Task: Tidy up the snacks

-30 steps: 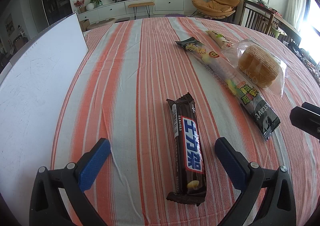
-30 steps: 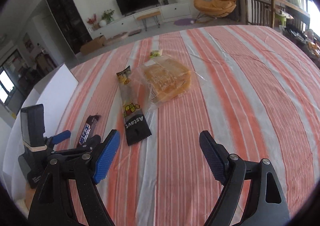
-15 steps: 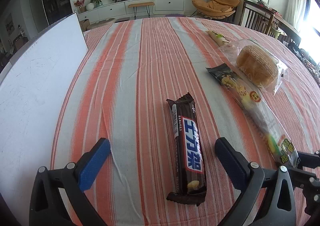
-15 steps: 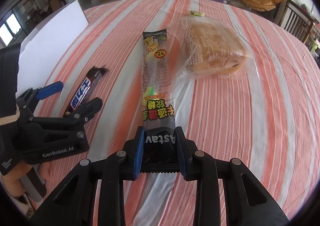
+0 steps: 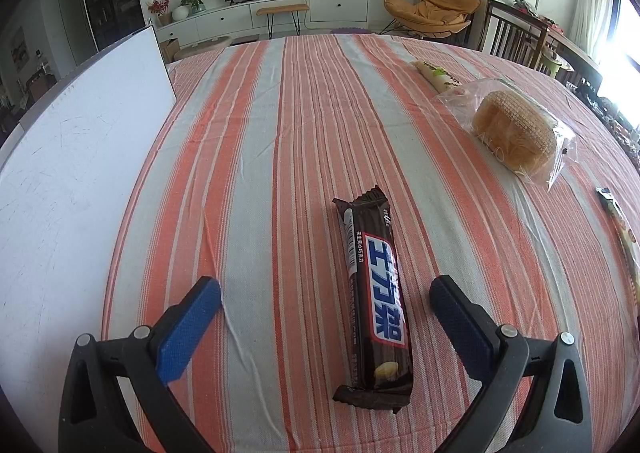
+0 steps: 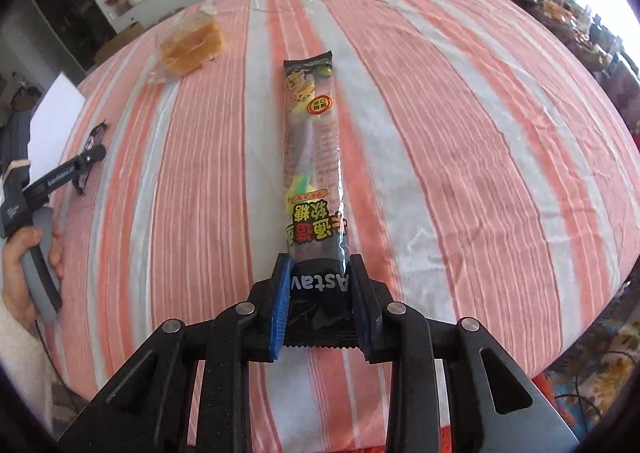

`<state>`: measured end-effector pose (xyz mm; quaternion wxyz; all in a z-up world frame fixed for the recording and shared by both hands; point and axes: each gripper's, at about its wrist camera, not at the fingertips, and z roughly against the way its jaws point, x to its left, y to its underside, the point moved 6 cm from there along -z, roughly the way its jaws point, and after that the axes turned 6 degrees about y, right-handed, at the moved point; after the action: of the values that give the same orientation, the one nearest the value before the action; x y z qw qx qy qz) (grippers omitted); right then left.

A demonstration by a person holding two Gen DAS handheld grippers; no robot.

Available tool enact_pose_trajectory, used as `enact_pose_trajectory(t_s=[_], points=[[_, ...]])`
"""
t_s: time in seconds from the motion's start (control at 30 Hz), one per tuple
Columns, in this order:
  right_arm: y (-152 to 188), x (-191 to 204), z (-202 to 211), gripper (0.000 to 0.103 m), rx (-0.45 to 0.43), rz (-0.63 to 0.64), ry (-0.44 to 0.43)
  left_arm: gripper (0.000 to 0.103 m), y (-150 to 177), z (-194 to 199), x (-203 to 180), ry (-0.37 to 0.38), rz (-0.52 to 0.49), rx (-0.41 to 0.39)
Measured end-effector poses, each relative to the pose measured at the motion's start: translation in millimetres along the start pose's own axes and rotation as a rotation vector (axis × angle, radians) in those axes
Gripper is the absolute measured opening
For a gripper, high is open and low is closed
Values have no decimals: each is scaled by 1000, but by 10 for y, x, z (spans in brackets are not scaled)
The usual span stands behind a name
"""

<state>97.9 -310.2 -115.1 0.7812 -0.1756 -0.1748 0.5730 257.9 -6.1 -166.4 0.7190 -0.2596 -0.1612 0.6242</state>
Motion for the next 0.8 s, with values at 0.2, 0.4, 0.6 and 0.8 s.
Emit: enact_pose_trajectory(t_s=[0.2, 0.4, 0.6, 0.8], points=[[-140, 132, -144, 69, -156, -53, 66, 103, 0, -2, 0, 0, 0, 0], [-24, 183, -233, 75, -118, 8, 179, 103, -1, -4, 1, 0, 0, 0], [-6, 113, -251, 87, -123, -11, 199, 103, -1, -5, 1, 0, 0, 0], [-1, 103, -253, 91, -136, -15, 205, 103, -1, -5, 0, 0, 0, 0]])
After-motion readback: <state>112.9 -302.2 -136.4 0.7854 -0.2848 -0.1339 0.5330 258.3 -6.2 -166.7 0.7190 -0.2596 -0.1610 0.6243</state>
